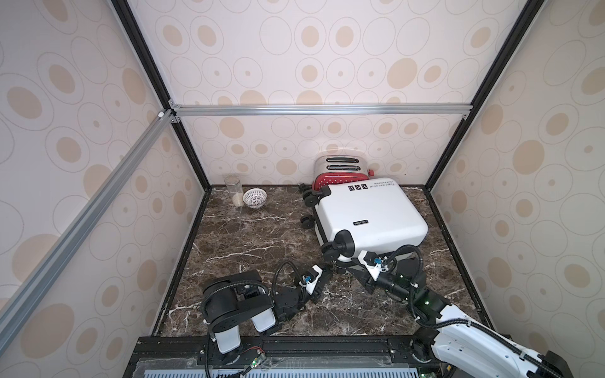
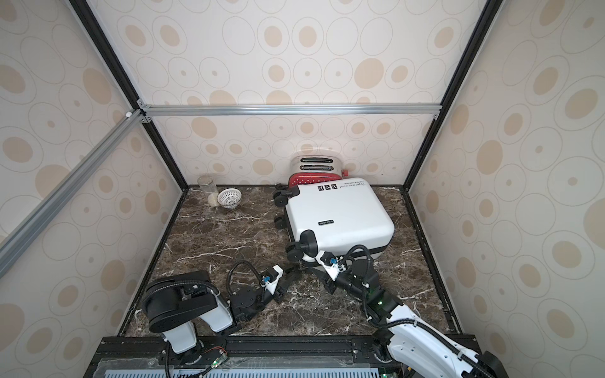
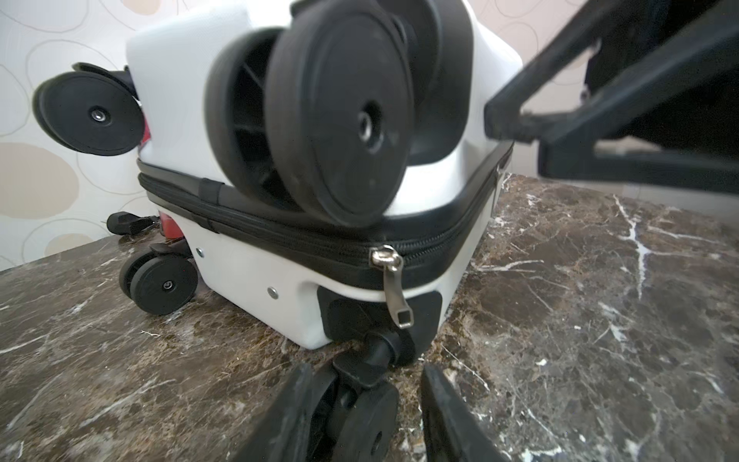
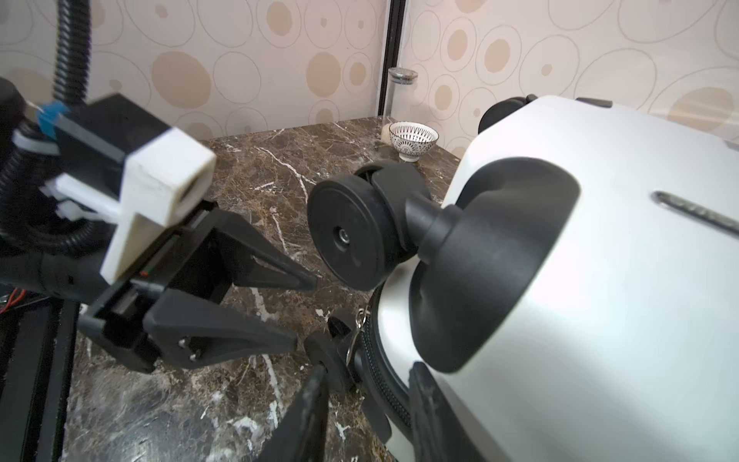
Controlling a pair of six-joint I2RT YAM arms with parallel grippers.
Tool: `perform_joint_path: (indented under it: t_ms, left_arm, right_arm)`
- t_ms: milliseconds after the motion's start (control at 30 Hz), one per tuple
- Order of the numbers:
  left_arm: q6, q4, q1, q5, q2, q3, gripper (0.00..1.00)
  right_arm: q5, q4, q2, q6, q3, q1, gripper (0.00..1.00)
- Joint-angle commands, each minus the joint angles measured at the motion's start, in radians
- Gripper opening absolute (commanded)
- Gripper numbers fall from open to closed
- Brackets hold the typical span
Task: Open the suitcase zippers
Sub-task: Unzip the zipper on the suitcase.
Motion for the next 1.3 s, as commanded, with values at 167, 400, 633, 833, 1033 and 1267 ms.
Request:
perform_joint_path:
  t_ms: [167, 400, 633, 833, 1033, 1267]
  left_arm:
    - [0.215, 0.251, -0.118, -0.164, 0.101, 0.086, 0.48]
    - [0.18, 0.251, -0.12, -0.19, 0.086, 0.156, 0.47]
    - [0.144, 0.251, -0.118, -0.287, 0.123, 0.204, 0.42]
    - [0.121, 0.251, -0.112, -0.306, 0.135, 0.241, 0.39]
    - [0.078, 0.251, -0.103, -0.335, 0.175, 0.266, 0.33]
    - [0.035, 0.251, -0.086, -0.359, 0.183, 0.254, 0.25]
  right_arm:
    - [0.034, -0.036, -0.066, -0.014, 0.026, -0.029, 0.37]
    - [0.069, 0.023, -0.071, -0.008, 0.013, -0.04, 0.37]
    - [0.145, 0.023, -0.165, -0.008, -0.02, -0.05, 0.38]
    - [0.162, -0.003, -0.222, -0.001, -0.041, -0.051, 0.38]
    - [0.165, -0.023, -0.259, -0.011, -0.047, -0.05, 0.38]
    - [0.155, -0.023, -0.251, -0.011, -0.046, -0.05, 0.38]
